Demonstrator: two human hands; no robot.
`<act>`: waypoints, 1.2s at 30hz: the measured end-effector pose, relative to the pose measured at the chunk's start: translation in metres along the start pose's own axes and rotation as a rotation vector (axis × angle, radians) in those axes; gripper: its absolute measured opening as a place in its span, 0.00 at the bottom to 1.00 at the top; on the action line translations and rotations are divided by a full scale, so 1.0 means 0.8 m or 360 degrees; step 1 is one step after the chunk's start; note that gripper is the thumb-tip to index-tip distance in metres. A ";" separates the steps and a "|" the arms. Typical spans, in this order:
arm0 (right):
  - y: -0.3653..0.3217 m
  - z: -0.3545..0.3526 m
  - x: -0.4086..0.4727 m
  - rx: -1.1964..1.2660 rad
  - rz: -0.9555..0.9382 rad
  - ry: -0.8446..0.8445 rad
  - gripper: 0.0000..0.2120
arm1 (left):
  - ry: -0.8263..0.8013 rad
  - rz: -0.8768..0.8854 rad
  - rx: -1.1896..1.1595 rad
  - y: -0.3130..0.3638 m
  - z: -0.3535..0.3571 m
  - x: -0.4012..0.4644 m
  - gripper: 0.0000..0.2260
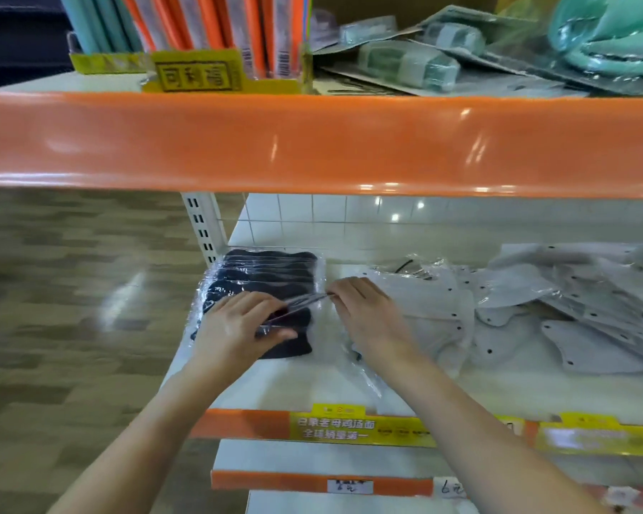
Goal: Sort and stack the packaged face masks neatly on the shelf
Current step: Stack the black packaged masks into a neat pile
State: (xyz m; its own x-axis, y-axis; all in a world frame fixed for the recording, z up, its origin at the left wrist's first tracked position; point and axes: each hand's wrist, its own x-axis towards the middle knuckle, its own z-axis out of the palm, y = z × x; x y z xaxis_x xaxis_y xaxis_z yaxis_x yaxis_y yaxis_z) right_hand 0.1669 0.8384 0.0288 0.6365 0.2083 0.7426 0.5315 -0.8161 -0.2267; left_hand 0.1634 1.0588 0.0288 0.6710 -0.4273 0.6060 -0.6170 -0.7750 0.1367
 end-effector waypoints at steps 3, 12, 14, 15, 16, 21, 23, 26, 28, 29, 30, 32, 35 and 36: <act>-0.021 0.020 -0.001 0.0029 -0.0103 0.0090 0.07 | 0.0179 0.0197 0.0143 -0.017 -0.012 -0.010 0.06; -0.050 0.077 -0.053 0.0085 -0.0054 -0.0338 0.10 | -0.0114 0.0094 0.0384 -0.064 0.009 -0.076 0.13; -0.056 0.079 -0.057 0.0038 0.0004 -0.0448 0.13 | -0.0192 0.0054 0.0370 -0.065 0.016 -0.086 0.13; -0.058 0.081 -0.059 0.0014 0.0035 -0.0504 0.14 | -0.0218 0.0033 0.0358 -0.065 0.019 -0.090 0.14; -0.059 0.083 -0.060 0.0001 0.0074 -0.0561 0.15 | -0.0245 0.0002 0.0338 -0.064 0.020 -0.093 0.14; -0.065 0.090 -0.060 0.0019 0.0175 -0.0630 0.12 | -0.0332 -0.0170 0.0264 -0.063 0.022 -0.096 0.15; -0.072 0.086 -0.060 -0.0001 0.0176 -0.0617 0.07 | -0.0332 -0.0221 0.0245 -0.060 0.020 -0.096 0.08; -0.078 0.083 -0.063 -0.0040 0.0198 -0.0657 0.19 | -0.0418 -0.0366 0.0199 -0.058 0.017 -0.096 0.16; -0.077 0.085 -0.065 -0.0071 0.0191 -0.0655 0.20 | -0.0449 -0.0410 0.0185 -0.058 0.017 -0.096 0.18; -0.076 0.087 -0.066 -0.0083 0.0180 -0.0636 0.19 | -0.0441 -0.0401 0.0185 -0.059 0.019 -0.096 0.18; -0.077 0.087 -0.066 -0.0095 0.0181 -0.0629 0.18 | -0.0439 -0.0389 0.0183 -0.060 0.019 -0.096 0.17; -0.078 0.089 -0.066 -0.0106 0.0166 -0.0613 0.16 | -0.0412 -0.0363 0.0191 -0.062 0.021 -0.096 0.16; -0.078 0.088 -0.065 -0.0082 0.0163 -0.0588 0.15 | -0.0367 -0.0356 0.0202 -0.061 0.024 -0.093 0.15; -0.078 0.087 -0.064 -0.0077 0.0168 -0.0572 0.15 | -0.0343 -0.0360 0.0195 -0.058 0.024 -0.091 0.15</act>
State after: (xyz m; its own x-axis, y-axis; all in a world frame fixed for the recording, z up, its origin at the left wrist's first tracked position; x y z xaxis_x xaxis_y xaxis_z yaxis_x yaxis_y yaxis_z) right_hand 0.1399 0.9166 -0.0390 0.8463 0.2905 0.4465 0.4311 -0.8659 -0.2538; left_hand 0.1516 1.1169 -0.0369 0.8649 -0.3163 0.3898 -0.3970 -0.9062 0.1456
